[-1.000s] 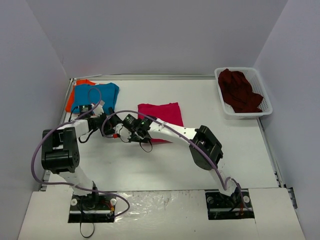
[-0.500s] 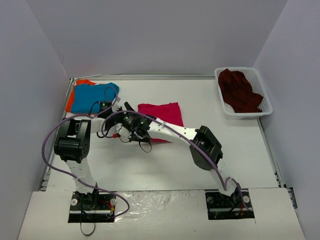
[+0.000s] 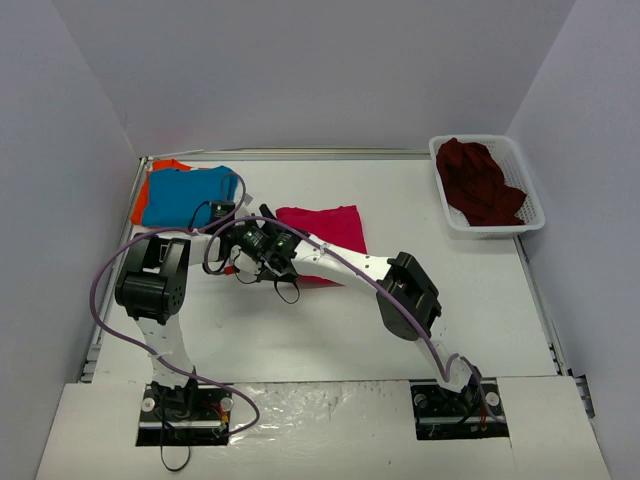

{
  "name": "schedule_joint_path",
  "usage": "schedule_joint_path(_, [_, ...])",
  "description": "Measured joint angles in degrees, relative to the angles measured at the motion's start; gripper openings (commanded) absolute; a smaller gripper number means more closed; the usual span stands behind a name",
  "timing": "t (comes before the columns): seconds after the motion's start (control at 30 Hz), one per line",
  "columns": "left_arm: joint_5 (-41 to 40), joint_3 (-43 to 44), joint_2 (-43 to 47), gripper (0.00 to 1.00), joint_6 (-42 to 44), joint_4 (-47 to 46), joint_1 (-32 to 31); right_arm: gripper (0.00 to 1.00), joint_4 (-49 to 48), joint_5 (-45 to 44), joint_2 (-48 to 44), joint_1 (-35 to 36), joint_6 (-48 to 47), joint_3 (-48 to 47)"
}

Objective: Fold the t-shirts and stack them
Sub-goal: Put the neatly folded tshirt into the corner of the board with the left arm

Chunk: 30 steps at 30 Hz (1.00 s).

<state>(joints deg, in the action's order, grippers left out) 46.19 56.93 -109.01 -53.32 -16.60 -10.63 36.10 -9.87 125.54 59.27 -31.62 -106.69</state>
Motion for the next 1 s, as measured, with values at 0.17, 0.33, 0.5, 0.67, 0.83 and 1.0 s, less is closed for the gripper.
schedule_joint_path(0.17, [0.1, 1.2, -0.4, 0.94, 1.4, 1.4, -0.5, 0.00, 0.6, -0.9, 0.0, 0.0, 0.0, -0.2])
schedule_joint_path(0.33, [0.4, 1.4, -0.4, 0.94, 3.3, 2.3, -0.5, 0.00, 0.7, -1.6, 0.0, 0.0, 0.0, -0.4])
schedule_joint_path(0.5, [0.5, 1.4, 0.0, 0.94, 4.5, 3.1, -0.6, 0.00, 1.1, -2.2, 0.0, 0.0, -0.2, -0.7])
schedule_joint_path(0.67, [0.3, 1.4, 0.1, 0.94, 5.3, 3.3, -1.0, 0.00, 1.8, -2.6, 0.0, 0.0, -0.2, -0.9])
schedule_joint_path(0.83, [0.6, 1.9, -0.4, 0.94, 5.2, 3.3, -1.5, 0.00, 2.6, -2.9, 0.0, -0.2, -0.2, -0.9])
schedule_joint_path(1.0, [2.1, 4.7, -3.0, 0.79, 5.1, 3.5, -2.3, 0.00, 3.7, -3.4, 0.0, -0.8, -0.2, -1.0])
